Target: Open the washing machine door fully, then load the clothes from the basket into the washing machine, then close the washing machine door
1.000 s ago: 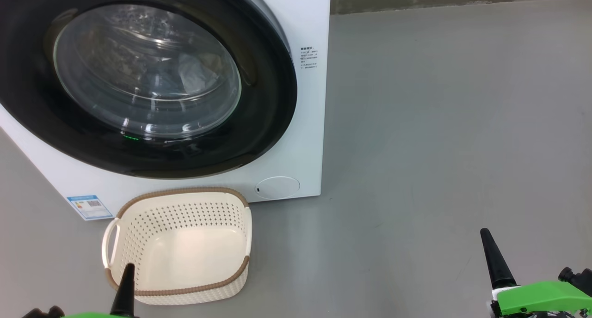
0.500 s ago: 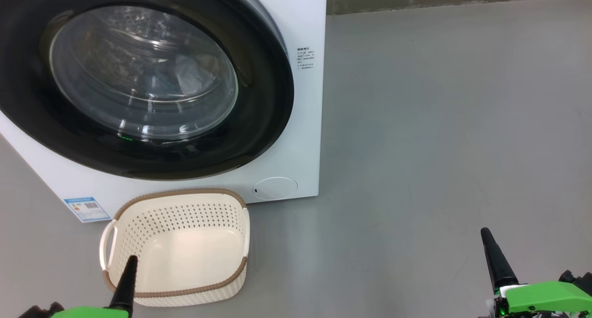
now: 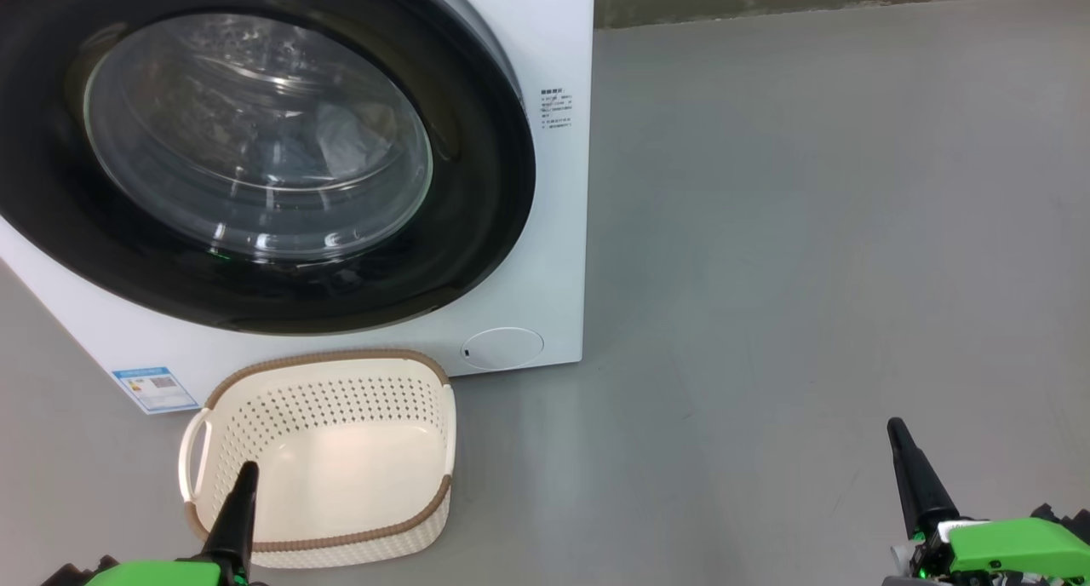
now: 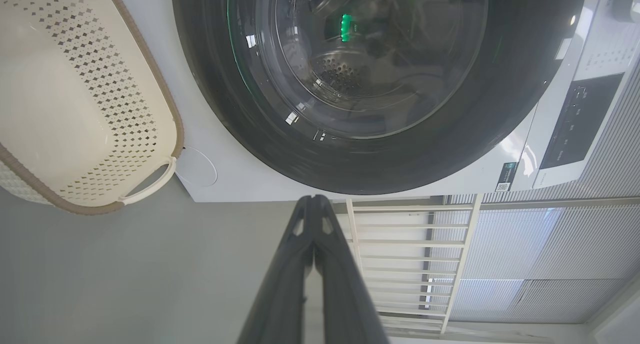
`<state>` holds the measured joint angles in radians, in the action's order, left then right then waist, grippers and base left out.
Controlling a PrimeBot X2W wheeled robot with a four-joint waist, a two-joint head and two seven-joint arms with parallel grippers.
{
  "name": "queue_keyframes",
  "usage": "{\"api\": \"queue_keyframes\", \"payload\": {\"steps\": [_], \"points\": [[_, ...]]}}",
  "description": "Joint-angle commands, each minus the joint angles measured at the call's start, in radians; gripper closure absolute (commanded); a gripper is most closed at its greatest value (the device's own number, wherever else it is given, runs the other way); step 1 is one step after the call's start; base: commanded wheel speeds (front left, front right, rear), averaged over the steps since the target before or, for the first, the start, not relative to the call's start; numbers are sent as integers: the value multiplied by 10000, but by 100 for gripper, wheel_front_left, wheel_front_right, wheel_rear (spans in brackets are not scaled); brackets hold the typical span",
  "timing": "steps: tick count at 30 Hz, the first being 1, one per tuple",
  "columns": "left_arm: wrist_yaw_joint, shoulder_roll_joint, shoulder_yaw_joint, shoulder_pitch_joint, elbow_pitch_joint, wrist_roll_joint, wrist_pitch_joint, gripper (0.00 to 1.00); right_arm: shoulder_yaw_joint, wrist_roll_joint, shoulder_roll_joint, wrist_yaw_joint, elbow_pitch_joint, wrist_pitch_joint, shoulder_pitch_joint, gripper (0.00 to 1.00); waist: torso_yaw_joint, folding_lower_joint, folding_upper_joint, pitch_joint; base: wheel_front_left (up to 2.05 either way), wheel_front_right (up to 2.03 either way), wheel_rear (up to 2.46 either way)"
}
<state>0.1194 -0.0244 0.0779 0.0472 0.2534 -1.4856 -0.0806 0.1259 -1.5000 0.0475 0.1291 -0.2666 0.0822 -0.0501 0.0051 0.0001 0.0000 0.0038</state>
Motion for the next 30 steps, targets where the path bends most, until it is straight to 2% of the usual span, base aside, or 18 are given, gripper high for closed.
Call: {"api": "queue_keyframes", "payload": {"steps": [1,9,30], "points": [[84,-240,332,495,-145,-448,-131,100,-153,-391,35,19,233,118,-534,100,-13,0,0,-2,0,0,0],[113,-258,358,609,-79,-1231,-325,100,-116,-1083,28,16,218,314,-579,100,-51,0,0,-8,0,0,0],[113,-258,357,609,-80,-1231,-325,100,-118,-1084,28,16,219,313,-579,100,-51,0,0,-8,0,0,0]]}}
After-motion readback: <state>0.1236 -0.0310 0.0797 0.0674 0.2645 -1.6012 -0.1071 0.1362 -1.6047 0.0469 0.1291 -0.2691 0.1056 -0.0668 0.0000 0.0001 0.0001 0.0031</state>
